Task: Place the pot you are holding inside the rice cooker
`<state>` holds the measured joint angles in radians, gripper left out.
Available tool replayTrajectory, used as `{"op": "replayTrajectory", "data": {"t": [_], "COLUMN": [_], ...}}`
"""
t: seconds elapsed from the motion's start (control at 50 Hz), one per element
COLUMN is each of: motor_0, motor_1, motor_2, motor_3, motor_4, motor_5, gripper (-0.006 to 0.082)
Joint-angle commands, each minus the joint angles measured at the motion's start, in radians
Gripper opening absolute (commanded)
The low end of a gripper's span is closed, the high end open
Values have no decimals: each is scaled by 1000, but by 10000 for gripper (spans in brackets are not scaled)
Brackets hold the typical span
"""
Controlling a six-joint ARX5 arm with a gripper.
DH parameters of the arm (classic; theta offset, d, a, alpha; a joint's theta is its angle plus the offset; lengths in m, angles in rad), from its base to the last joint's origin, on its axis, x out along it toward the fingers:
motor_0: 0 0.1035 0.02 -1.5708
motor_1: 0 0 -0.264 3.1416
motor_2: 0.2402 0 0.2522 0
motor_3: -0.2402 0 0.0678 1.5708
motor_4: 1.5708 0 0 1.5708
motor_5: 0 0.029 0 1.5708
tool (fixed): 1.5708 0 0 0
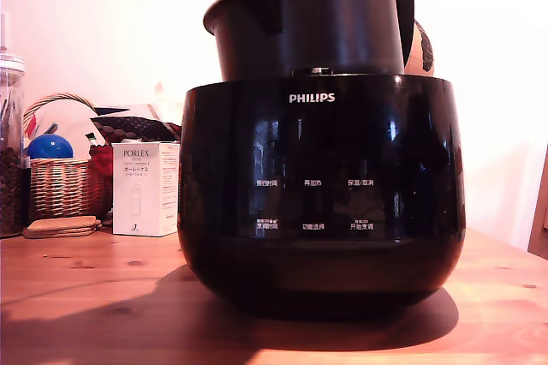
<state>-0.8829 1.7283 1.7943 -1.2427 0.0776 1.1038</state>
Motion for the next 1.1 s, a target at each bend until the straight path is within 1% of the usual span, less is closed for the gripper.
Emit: {"op": "replayTrajectory", "data": {"t": [0.0,0.34,0.64,0.78,0.94,1.08], "motor_0": [-2,18,28,28,27,27], "motor_1": [26,78,79,79,79,79], "motor_2": [24,24,24,24,24,24], "motor_3": [9,9,10,23,19,18], "motor_4": [16,28,53,49,47,45], "motor_5": [2,-15,-15,-16,-15,-16], "gripper": [-24,-24,-24,-22,65,81]}}
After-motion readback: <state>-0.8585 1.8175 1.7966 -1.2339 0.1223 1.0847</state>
